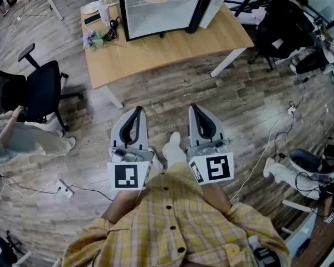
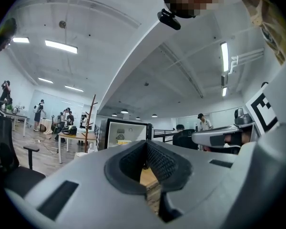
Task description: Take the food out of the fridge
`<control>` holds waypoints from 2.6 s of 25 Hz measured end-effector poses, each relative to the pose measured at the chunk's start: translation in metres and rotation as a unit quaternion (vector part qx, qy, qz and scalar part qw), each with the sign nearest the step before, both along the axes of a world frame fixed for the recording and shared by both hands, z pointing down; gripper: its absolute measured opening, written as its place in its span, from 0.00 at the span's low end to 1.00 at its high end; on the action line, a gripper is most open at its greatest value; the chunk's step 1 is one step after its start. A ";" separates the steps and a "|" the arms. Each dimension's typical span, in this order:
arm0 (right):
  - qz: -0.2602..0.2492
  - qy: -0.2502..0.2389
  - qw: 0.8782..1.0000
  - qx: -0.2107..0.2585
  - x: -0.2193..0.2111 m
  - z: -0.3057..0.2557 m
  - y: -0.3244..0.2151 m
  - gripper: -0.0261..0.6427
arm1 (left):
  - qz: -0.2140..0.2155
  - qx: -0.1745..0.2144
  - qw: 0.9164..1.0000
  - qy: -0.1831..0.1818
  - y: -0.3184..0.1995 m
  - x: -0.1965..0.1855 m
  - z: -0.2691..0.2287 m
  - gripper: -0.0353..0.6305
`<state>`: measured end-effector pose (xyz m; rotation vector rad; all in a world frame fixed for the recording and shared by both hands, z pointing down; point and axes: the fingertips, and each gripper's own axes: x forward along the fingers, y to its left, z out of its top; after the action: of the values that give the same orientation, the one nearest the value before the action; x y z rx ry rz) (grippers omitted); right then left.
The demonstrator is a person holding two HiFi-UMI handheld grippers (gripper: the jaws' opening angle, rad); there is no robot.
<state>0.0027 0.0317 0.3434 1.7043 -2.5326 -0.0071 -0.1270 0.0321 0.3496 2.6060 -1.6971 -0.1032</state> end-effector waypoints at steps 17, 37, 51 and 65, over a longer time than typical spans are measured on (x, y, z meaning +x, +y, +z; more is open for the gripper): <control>-0.011 -0.017 0.999 0.024 0.006 0.008 -0.121 0.05 | 0.013 0.002 1.000 -0.013 -0.116 0.021 0.015 0.07; -0.046 -0.014 0.999 0.013 0.044 0.012 -0.276 0.05 | 0.003 -0.019 1.000 -0.020 -0.292 0.072 0.020 0.07; -0.066 -0.013 0.998 -0.018 0.065 0.032 -0.336 0.05 | 0.009 -0.102 0.991 0.087 -0.388 0.085 0.057 0.07; -0.093 -0.006 0.995 -0.032 0.057 0.051 -0.351 0.05 | 0.029 -0.172 0.911 0.373 -0.437 0.070 0.090 0.19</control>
<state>0.0599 -0.3197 0.3942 1.4444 -2.6597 0.0694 -0.0569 -0.4049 0.4397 1.9664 -1.2181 -0.6388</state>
